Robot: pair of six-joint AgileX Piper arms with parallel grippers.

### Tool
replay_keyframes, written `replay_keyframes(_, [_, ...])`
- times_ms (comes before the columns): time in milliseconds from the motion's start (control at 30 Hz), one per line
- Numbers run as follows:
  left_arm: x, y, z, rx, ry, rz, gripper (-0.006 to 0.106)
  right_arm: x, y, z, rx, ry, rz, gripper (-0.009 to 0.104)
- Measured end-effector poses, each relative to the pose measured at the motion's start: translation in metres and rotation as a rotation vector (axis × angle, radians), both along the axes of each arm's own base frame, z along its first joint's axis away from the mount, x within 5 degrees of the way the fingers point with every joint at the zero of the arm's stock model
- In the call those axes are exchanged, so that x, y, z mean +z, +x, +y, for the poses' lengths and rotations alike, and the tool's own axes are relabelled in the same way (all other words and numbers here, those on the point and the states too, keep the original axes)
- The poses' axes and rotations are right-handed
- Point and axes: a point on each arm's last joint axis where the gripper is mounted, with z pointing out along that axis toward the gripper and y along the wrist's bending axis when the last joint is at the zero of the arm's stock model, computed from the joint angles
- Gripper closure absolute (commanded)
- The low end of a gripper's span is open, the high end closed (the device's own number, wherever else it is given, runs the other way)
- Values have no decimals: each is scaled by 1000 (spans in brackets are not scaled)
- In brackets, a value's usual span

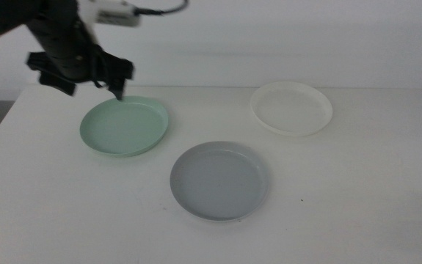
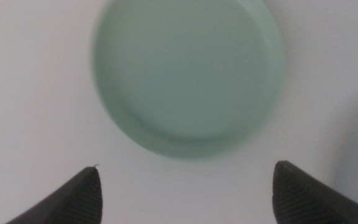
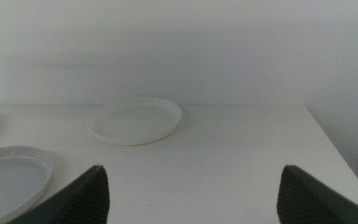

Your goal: Stack the three bowls on top of each other.

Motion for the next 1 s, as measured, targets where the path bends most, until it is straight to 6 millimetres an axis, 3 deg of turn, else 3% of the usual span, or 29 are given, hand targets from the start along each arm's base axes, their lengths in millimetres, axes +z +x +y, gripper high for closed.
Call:
replay_keyframes(200, [-7, 25, 47, 119, -26, -55, 7, 0, 0, 0, 0, 0, 0, 3])
replay_keyframes(400, [-31, 63, 82, 139, -59, -36, 7, 0, 0, 0, 0, 0, 0, 3])
replay_keyframes(667, [-96, 108, 89, 115, -61, -3, 7, 0, 0, 0, 0, 0, 0, 3])
replay_keyframes(900, [-144, 119, 85, 96, -98, 49, 8, 0, 0, 0, 0, 0, 0, 3])
replay_keyframes(1000, [-153, 120, 83, 99, -124, 63, 19, 0, 0, 0, 0, 0, 0, 3])
